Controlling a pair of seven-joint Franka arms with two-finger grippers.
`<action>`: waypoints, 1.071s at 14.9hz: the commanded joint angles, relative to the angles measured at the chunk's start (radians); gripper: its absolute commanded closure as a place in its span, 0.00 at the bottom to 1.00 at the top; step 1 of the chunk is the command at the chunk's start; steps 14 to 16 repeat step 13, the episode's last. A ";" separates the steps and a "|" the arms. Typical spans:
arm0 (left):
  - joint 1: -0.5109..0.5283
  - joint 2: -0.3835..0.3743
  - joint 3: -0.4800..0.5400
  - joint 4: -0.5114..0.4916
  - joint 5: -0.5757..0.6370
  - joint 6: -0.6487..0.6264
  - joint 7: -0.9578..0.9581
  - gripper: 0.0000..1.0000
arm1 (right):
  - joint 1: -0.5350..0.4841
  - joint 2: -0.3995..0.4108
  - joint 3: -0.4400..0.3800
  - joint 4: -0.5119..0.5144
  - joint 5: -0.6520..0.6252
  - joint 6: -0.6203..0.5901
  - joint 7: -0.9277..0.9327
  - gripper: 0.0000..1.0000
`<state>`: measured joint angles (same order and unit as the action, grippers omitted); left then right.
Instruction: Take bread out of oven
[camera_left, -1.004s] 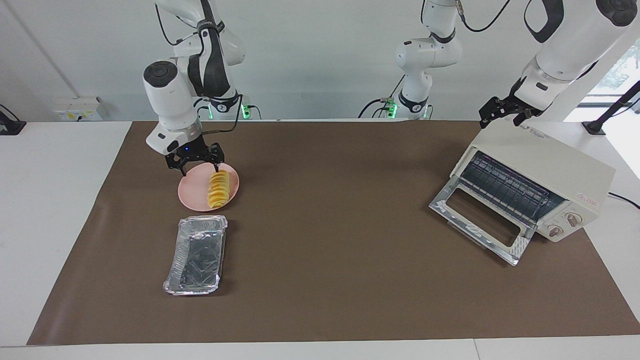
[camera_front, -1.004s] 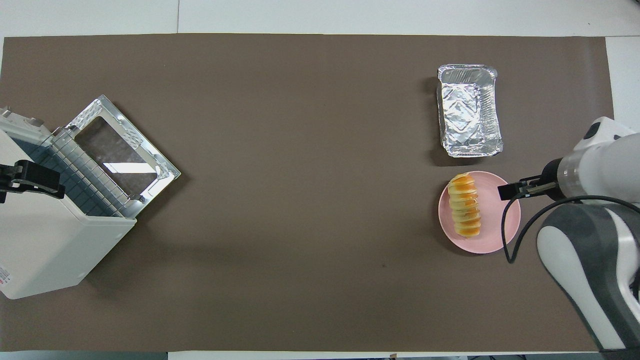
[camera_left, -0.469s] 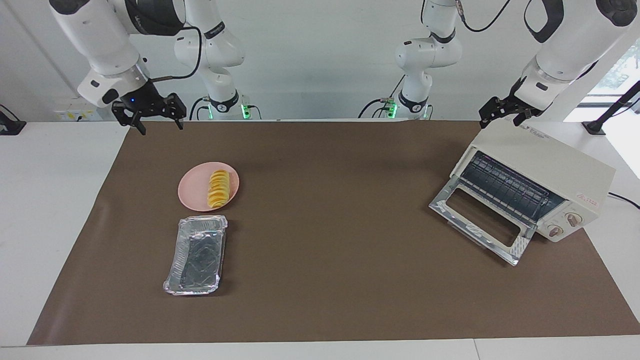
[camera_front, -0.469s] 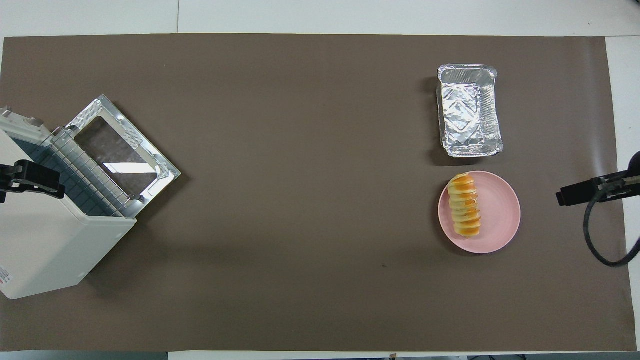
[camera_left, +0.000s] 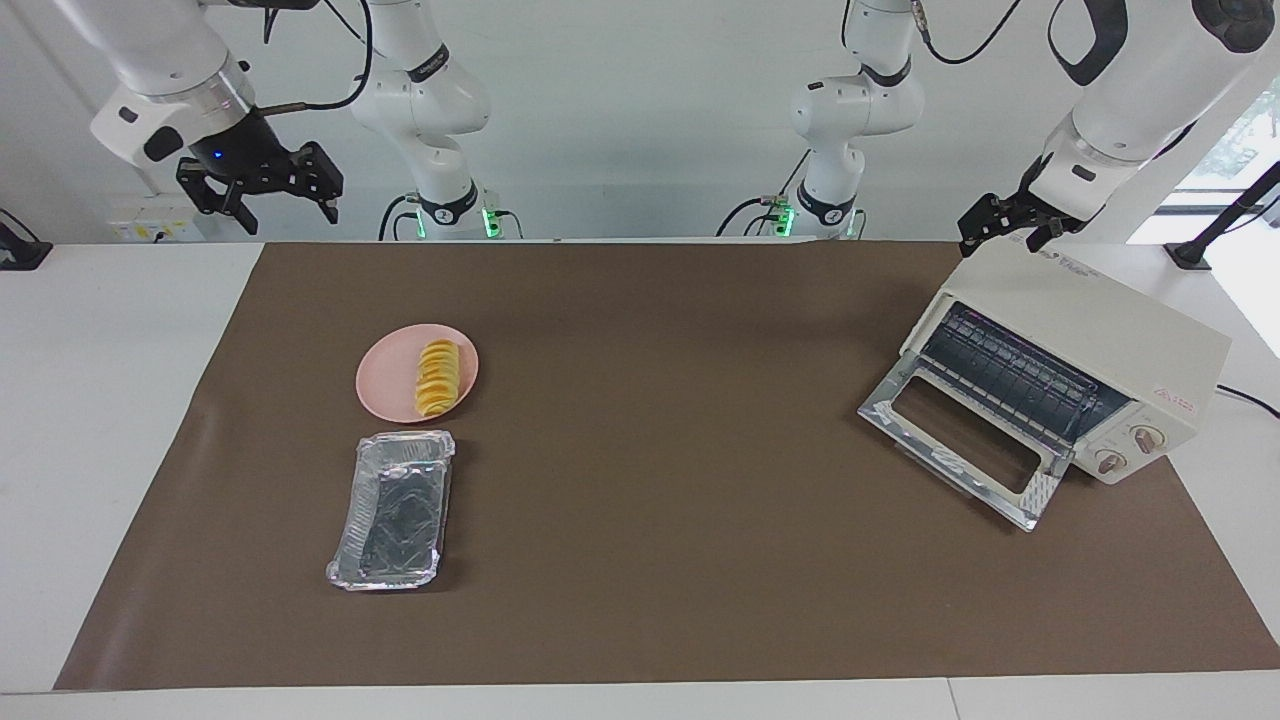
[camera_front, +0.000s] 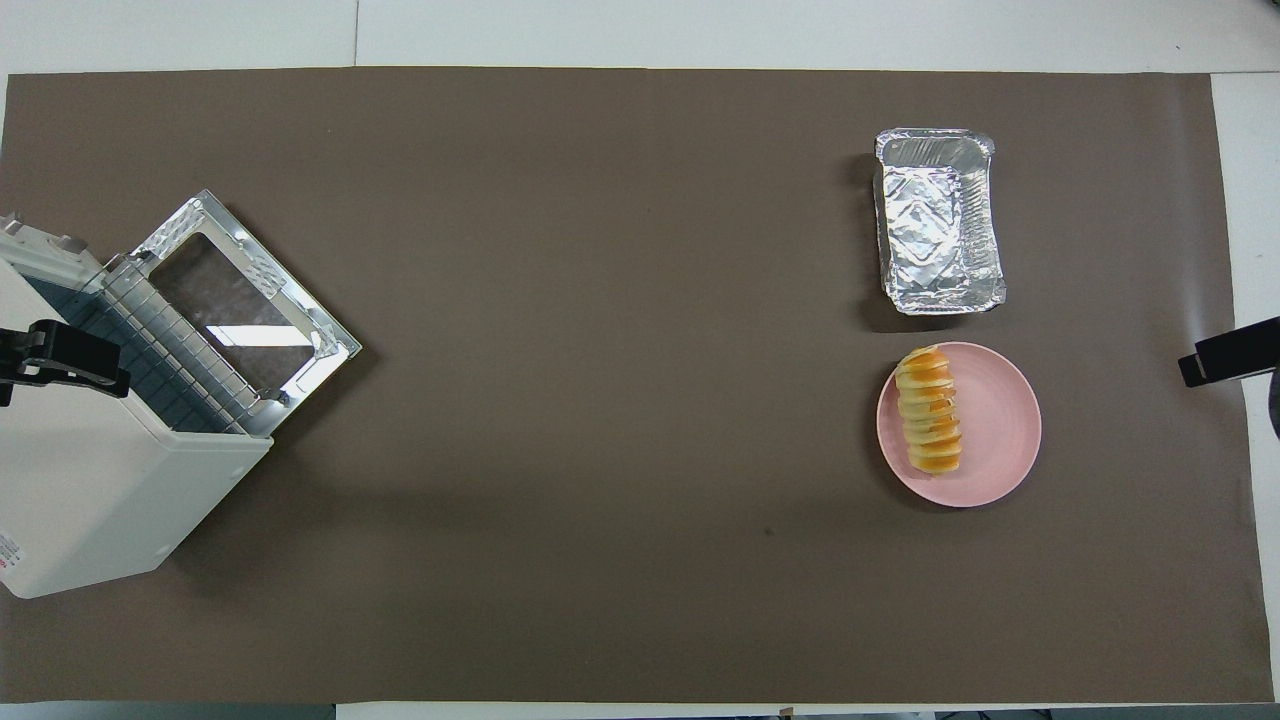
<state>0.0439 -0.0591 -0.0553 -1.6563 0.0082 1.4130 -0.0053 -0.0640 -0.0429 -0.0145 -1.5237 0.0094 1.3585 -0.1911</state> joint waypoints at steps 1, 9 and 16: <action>-0.004 -0.019 0.005 -0.016 -0.001 -0.002 0.002 0.00 | -0.019 0.023 0.005 0.007 -0.008 0.031 -0.016 0.00; -0.004 -0.019 0.005 -0.016 -0.001 -0.002 0.002 0.00 | -0.010 0.015 0.005 -0.058 -0.012 0.114 0.005 0.00; -0.004 -0.019 0.005 -0.016 -0.001 -0.002 0.002 0.00 | -0.007 0.014 0.005 -0.055 -0.014 0.123 0.010 0.00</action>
